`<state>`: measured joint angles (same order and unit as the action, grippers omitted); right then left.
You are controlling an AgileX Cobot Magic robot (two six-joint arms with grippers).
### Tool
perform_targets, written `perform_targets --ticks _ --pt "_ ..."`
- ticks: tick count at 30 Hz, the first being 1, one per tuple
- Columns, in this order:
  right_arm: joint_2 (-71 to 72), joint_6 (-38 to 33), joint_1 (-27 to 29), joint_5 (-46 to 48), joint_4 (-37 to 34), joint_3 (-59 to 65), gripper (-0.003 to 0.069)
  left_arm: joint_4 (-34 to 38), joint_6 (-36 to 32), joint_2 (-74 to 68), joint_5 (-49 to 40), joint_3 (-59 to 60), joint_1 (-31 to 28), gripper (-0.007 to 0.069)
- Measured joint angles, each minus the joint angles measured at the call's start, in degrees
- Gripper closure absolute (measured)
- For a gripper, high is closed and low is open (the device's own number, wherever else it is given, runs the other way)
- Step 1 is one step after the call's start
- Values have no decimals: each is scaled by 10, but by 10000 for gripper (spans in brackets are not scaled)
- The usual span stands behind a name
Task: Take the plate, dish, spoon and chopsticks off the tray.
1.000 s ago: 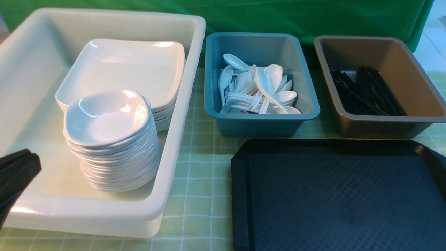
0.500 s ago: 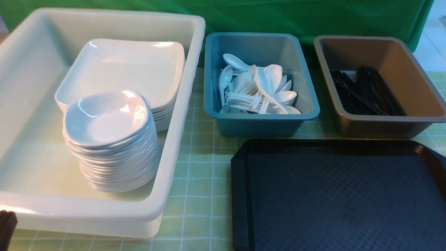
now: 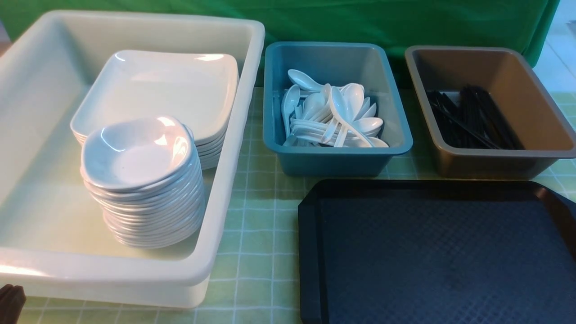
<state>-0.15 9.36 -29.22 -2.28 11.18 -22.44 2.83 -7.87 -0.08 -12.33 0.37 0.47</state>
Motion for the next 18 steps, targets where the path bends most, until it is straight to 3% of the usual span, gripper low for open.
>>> perform_targets --ticks 18 --pt "0 0 0 0 0 0 419 -2 0 0 0 0 0 642"
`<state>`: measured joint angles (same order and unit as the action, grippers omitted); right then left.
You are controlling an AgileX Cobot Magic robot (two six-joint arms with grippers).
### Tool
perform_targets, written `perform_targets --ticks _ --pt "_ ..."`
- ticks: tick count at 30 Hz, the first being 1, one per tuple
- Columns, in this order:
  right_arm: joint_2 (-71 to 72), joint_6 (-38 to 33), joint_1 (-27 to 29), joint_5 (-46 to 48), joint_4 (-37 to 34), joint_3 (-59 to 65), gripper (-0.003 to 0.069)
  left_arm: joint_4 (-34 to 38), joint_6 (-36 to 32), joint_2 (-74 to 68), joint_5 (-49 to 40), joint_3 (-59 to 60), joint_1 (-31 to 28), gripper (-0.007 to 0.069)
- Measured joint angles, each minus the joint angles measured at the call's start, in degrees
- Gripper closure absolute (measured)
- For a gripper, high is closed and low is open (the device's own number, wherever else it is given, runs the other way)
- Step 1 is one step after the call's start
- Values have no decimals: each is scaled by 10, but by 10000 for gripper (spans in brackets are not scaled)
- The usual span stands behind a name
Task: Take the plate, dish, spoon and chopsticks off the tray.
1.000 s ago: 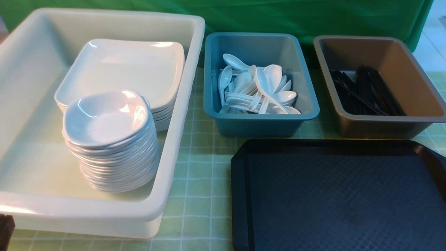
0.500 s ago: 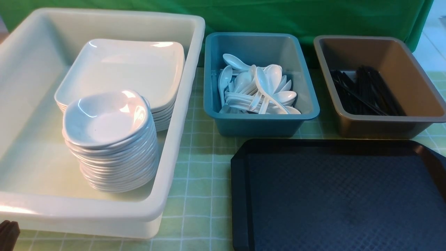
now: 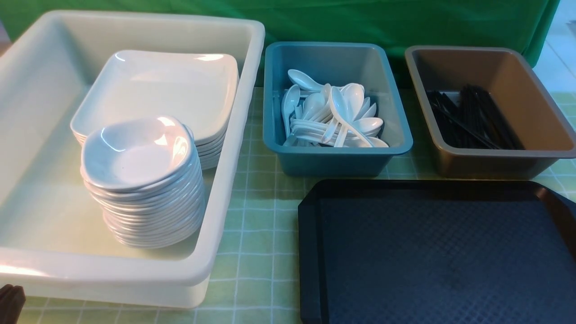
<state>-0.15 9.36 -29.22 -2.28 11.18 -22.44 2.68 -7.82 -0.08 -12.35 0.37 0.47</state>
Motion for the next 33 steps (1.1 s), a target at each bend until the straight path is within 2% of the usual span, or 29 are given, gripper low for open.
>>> perform_targets --ticks 4,9,16,20,25,27,30,33 --pt "-1 -4 0 1 -4 2 419 0 0 0 0 0 0 642" --pt "-7 -107 0 23 -81 16 419 0 0 0 -2 0 0 642" --pt "-4 -133 5 47 -97 56 419 0 0 0 -2 0 0 641" --pt "1 -139 78 61 -98 112 418 -1 0 1 -2 0 0 641" --pt "1 -160 208 88 -97 206 418 -1 1 1 -2 0 0 641" --pt "1 -163 275 133 -97 226 418 -2 1 1 -2 0 0 641" --pt "1 -163 333 162 -97 229 418 -3 1 1 -2 0 0 641" --pt "1 -163 359 166 -97 229 418 -4 1 1 -2 0 0 641"
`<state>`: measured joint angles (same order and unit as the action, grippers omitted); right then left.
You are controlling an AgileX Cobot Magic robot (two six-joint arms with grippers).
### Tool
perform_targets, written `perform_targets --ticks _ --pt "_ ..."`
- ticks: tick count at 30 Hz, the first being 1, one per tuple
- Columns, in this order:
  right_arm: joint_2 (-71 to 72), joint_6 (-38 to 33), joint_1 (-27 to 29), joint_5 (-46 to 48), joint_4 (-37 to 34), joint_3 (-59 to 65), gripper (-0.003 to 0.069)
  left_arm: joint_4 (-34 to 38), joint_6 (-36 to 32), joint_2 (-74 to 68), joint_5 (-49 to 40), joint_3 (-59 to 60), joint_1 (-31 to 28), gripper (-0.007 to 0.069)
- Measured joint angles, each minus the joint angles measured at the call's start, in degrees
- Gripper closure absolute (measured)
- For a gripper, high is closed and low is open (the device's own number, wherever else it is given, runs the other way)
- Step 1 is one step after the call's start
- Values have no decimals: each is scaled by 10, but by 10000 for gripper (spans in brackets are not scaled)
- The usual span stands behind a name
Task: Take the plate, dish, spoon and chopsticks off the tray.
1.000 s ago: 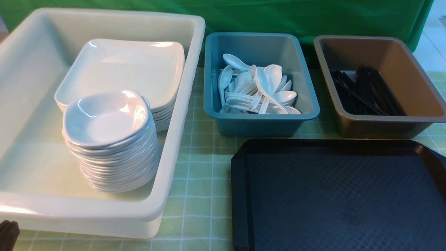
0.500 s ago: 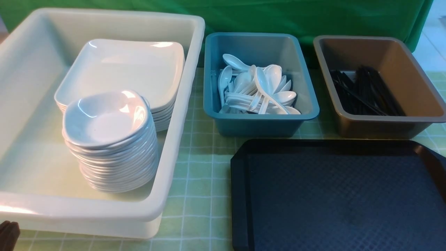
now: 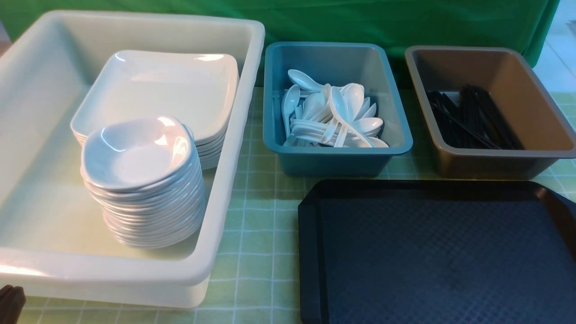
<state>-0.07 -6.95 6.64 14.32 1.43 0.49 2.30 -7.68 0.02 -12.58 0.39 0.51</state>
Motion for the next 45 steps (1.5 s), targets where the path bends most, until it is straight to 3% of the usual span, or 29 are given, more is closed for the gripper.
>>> perform_targets --ticks 14,45 --pt "0 12 -90 2 -2 0 418 -1 -1 0 0 0 0 641" --pt "0 13 -93 2 -2 0 418 -1 0 0 0 0 0 639"
